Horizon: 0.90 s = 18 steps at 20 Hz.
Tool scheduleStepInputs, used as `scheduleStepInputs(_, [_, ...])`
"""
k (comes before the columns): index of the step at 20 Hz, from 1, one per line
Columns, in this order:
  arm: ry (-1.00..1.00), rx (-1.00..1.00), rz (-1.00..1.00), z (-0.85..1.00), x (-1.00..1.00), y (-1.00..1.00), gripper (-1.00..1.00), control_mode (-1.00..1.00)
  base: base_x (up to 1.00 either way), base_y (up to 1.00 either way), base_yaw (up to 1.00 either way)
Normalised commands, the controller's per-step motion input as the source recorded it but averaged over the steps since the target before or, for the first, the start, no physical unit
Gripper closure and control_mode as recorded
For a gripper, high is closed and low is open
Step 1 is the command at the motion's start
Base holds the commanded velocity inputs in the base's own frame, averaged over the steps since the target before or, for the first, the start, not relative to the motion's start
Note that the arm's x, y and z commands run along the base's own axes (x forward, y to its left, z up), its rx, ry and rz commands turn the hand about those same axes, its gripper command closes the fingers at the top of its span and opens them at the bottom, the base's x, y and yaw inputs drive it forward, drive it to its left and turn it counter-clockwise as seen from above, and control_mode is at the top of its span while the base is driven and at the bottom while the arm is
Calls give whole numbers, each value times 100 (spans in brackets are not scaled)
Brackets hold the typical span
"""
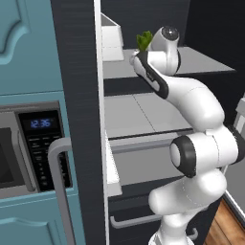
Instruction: Take the lemon wedge from the fridge and place it on the plate with fish on the dining counter.
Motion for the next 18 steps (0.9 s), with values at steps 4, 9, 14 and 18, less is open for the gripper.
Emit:
scheduleStepInputs(4, [5,-6,0,-48,0,2,-100,-100,0,0,0])
scheduleStepInputs(9, [7,-1,0,-75,2,6,100,-100,0,0,0])
scheduleStepInputs(14, [-2,-1,0,-14,0,0,100,-100,0,0,0])
scheduleStepInputs(18, [-2,-4,-1,-10,10,0,100,-100,0,0,0])
